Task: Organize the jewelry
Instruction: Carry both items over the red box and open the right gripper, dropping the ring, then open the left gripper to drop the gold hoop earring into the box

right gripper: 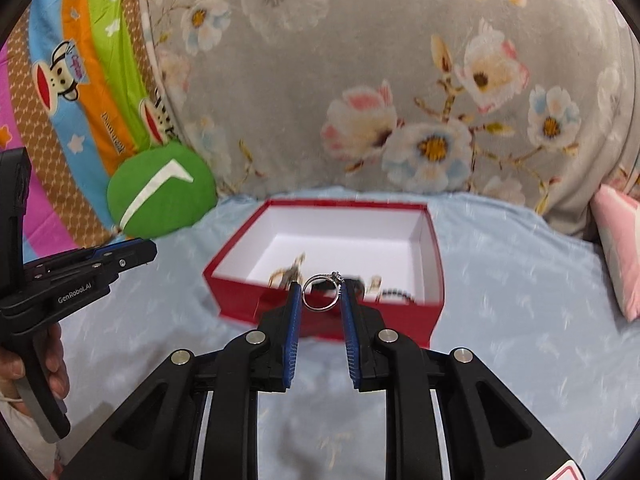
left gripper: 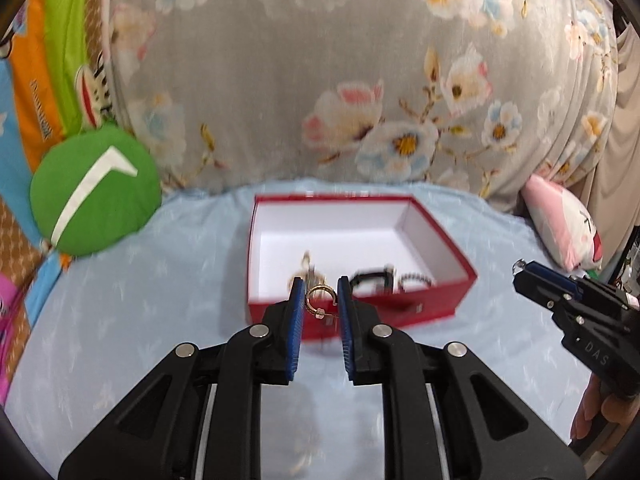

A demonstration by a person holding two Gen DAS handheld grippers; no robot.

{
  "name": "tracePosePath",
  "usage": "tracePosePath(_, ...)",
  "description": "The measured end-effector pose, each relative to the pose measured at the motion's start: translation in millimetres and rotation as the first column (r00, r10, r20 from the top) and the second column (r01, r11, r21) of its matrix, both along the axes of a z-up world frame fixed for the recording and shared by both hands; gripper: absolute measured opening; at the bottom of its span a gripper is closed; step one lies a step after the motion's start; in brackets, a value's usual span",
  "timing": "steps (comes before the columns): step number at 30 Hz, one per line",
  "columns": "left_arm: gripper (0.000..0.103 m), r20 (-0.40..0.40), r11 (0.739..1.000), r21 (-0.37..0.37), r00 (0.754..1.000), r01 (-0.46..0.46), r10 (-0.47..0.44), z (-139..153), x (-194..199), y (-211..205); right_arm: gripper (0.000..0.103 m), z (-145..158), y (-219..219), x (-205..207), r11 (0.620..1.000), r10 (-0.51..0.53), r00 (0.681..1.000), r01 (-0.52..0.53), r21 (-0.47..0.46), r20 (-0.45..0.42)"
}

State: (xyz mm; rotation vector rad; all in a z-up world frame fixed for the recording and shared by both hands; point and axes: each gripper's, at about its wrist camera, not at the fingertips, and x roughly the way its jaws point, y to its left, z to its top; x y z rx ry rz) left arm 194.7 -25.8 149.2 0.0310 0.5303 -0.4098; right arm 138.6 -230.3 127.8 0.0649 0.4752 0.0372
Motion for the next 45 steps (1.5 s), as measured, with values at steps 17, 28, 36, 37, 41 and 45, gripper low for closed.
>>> tracePosePath(17, 0.016, 0.016, 0.997, 0.061, 0.999, -0.039, 0.038, -2, 140, -79, 0.019, 15, -40, 147, 0.999, -0.036, 0.999, 0.036, -0.004, 0.014)
tracePosePath(28, 0.016, -0.021, 0.994, 0.091, 0.998, -0.062, 0.064, -35, 178, -94, 0.019, -15, -52, 189, 0.999, -0.052, 0.998, 0.052, 0.002, -0.038)
tracePosePath(36, 0.016, -0.032, 0.991, 0.104, 0.996, -0.08, 0.084, -44, 187, -99, 0.02, -27, -50, 205, 0.999, -0.051, 0.997, 0.051, -0.001, -0.058)
tracePosePath(37, 0.016, -0.036, 0.991, 0.105, 0.996, -0.078, 0.082, -45, 187, -100, 0.02, -28, -50, 206, 0.999, -0.052, 0.997, 0.052, 0.001, -0.058)
tracePosePath(41, 0.016, -0.044, 0.992, 0.102, 0.995, -0.08, 0.084, -47, 190, -100, 0.02, -31, -51, 208, 0.999, -0.049, 0.997, 0.05, 0.011, -0.063)
tracePosePath(45, 0.02, -0.05, 0.992, 0.093, 0.994, -0.088, 0.093, -47, 194, -99, 0.022, -32, -51, 208, 0.999, -0.046, 0.998, 0.046, 0.009, -0.051)
